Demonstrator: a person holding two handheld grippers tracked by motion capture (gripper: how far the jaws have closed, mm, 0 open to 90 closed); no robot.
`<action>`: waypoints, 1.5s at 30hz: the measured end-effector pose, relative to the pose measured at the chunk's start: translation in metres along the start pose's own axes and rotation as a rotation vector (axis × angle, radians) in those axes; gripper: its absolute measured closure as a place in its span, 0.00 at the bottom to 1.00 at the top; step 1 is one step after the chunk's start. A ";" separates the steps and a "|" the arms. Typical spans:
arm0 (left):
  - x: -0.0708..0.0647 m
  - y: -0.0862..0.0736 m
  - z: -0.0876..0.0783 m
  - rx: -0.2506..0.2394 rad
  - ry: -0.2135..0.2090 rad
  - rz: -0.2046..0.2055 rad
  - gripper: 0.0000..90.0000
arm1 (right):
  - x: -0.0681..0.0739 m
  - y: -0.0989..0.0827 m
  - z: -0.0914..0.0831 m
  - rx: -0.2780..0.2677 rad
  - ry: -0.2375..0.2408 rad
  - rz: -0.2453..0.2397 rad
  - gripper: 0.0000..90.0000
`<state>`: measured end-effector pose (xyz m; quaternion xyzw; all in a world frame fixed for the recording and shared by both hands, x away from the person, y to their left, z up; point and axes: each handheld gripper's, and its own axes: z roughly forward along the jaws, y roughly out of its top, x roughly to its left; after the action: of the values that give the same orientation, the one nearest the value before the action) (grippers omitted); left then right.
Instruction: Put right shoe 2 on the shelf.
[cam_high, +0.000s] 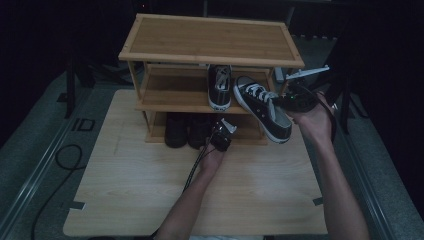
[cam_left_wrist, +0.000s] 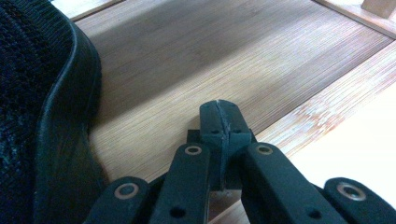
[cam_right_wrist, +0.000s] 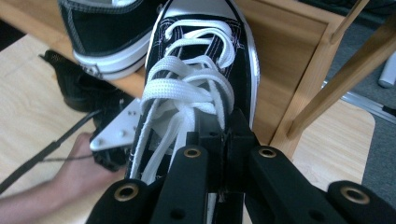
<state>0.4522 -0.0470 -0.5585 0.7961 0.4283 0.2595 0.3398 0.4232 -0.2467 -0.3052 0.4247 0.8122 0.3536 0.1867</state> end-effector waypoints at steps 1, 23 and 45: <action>0.000 0.000 0.000 0.000 0.000 0.000 1.00 | 0.001 0.001 0.001 0.002 -0.005 0.005 0.99; 0.000 0.000 0.000 0.000 0.001 0.002 1.00 | 0.000 0.005 0.024 -0.047 -0.018 0.102 0.96; 0.000 0.000 0.000 0.001 0.000 -0.001 1.00 | 0.001 -0.005 -0.010 -0.123 0.021 0.047 0.70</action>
<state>0.4522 -0.0469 -0.5585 0.7961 0.4289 0.2592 0.3393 0.4139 -0.2516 -0.3019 0.4276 0.7807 0.4114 0.1958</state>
